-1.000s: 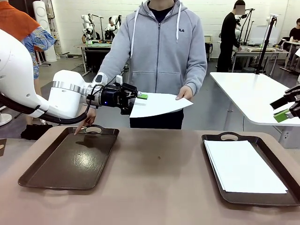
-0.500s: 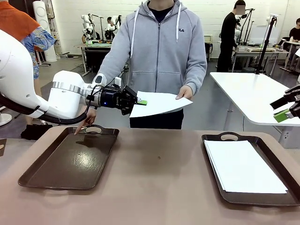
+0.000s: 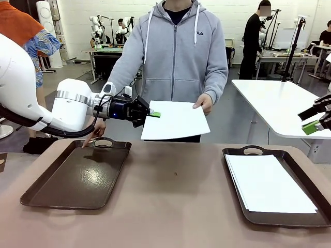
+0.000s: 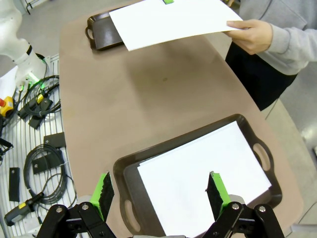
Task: Sort the A4 documents.
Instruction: Receive the A4 Paper.
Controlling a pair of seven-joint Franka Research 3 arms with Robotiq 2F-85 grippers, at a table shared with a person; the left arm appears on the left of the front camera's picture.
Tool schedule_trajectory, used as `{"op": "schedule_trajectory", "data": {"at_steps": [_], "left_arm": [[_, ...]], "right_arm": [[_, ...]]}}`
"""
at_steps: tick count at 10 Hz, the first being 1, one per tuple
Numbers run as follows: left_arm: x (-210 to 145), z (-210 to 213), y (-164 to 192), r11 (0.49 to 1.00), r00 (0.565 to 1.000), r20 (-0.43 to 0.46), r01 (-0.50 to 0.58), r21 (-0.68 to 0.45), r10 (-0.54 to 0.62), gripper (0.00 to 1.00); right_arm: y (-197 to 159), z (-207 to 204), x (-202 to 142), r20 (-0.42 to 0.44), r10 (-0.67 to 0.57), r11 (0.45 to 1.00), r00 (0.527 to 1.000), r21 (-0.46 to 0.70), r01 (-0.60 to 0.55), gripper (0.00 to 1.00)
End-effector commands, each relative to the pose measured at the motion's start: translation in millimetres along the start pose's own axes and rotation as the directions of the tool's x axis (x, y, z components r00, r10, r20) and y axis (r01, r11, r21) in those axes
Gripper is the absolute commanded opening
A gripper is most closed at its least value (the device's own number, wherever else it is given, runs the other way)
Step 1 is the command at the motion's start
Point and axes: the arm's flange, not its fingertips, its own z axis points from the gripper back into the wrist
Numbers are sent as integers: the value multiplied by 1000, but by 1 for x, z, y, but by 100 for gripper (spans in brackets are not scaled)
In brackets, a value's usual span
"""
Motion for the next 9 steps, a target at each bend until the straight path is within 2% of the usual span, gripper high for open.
{"op": "schedule_trajectory", "data": {"at_steps": [1,2,3,9], "left_arm": [[-2,0,-3,1000,1000,3,-5,1,5,0],[-6,2,-6,999,999,-17,31,-35,-31,0],[0,0,0,1000,1000,0,0,0,0,0],[0,0,0,1000,1000,0,0,0,0,0]], "right_arm": [[1,-1,0,-11,-2,1000,1000,-3,2,98],[1,-1,0,-11,-2,1000,1000,-3,2,98],[1,-1,0,-11,-2,1000,1000,-3,2,98],[1,-1,0,-11,-2,1000,1000,-3,2,98]]}}
